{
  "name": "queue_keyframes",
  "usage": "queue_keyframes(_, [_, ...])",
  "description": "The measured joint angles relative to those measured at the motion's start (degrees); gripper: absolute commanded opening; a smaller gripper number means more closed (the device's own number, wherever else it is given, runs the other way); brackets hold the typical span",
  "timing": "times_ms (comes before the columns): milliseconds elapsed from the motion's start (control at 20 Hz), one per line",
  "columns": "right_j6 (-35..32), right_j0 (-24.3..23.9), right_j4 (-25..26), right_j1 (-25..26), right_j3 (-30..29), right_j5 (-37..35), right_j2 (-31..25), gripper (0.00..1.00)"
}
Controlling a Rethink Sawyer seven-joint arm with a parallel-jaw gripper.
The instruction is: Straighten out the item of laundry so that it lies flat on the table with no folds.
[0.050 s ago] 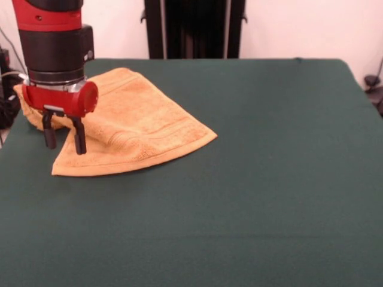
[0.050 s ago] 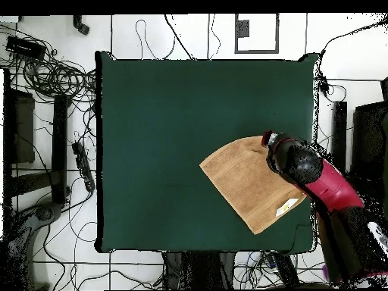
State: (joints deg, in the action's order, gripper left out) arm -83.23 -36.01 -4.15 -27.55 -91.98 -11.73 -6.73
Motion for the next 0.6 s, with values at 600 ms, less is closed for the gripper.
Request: queue_keyframes(600, [0.0, -0.01, -0.76, 1.09, 0.0, 3.54, -0.01, 1.0])
